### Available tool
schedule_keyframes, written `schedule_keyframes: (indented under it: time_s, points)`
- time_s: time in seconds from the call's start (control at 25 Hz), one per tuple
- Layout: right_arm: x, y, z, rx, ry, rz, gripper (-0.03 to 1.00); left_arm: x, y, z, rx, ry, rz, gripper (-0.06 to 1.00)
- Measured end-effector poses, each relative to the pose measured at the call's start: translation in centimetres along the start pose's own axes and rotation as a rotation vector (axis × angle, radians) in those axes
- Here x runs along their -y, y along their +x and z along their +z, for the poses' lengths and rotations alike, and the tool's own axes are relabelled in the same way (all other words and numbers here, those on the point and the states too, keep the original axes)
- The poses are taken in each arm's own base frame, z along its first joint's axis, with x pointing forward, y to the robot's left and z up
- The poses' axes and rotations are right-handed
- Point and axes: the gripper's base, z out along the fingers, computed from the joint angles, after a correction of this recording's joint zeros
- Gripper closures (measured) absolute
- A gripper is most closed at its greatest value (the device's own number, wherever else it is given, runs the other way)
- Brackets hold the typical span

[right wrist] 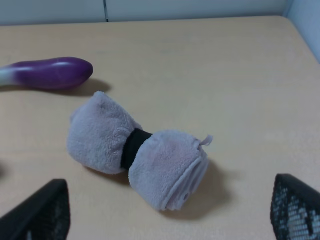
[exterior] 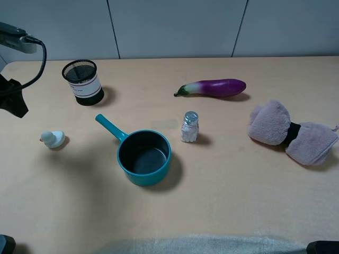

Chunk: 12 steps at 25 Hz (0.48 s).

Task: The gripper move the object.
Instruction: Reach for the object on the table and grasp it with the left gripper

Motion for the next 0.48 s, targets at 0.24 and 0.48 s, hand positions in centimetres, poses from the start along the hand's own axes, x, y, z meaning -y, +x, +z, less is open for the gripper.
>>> schedule_keyframes:
  time_s: [0.24,0.48]
  points:
    - [0.0,0.0,0.0,-0.001,0.000,0.000,0.36,0.4,-0.7,1.5,-0.042,0.013,0.041,0.19]
    - [0.0,0.0,0.0,-0.001,0.000,0.000,0.36,2.0,-1.7,4.6,-0.141,0.047,0.142,0.19]
